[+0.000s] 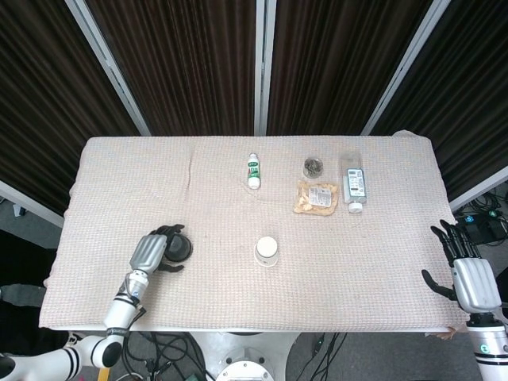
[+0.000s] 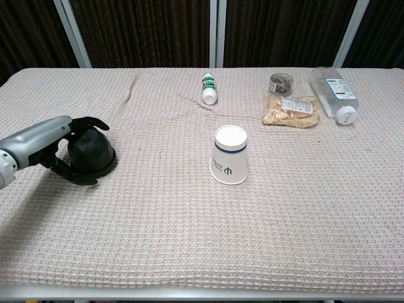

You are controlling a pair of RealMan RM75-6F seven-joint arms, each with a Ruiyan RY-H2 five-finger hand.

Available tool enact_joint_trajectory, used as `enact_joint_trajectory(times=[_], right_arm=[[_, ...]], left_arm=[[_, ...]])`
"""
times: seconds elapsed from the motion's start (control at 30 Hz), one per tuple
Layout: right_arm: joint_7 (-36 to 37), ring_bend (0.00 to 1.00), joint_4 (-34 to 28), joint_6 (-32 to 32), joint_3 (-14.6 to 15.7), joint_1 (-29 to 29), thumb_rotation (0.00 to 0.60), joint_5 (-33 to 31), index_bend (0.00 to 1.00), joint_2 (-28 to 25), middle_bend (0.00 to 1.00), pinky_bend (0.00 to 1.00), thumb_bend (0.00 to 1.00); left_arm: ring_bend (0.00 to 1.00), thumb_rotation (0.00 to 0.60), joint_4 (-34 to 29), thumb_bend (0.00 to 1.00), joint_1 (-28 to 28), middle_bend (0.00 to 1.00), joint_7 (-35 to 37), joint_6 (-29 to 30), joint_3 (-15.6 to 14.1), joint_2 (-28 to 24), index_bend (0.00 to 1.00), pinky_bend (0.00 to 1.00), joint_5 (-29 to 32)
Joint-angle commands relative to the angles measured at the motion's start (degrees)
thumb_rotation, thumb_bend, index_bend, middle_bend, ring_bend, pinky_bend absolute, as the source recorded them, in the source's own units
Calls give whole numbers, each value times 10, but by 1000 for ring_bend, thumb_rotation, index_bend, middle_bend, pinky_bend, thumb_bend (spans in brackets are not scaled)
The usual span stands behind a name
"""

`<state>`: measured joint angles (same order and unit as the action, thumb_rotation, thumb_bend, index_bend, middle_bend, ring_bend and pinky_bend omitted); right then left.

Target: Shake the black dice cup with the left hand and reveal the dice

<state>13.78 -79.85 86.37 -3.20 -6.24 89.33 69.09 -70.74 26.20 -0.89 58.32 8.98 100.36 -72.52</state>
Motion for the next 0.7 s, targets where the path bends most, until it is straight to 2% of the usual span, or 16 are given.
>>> enact_joint_trajectory(times=[0.03, 0.47, 0.7], right_arm=[[0, 0, 0, -1, 1, 0, 600, 0, 85, 0, 10, 146, 192], [1, 0, 3, -5, -1, 1, 600, -6, 85, 0, 9, 146, 192], [2, 0, 6, -7, 0, 1, 600, -8, 85, 1, 7, 145, 192]], left_arm=[[167, 600, 7, 34, 3, 242, 2, -1, 1, 4, 160, 255, 3], [207, 600, 37, 126, 14, 316, 12, -3, 6, 21, 165, 265, 10], [269, 600, 39, 206, 17, 396, 26, 6, 8, 24, 214, 318, 3]])
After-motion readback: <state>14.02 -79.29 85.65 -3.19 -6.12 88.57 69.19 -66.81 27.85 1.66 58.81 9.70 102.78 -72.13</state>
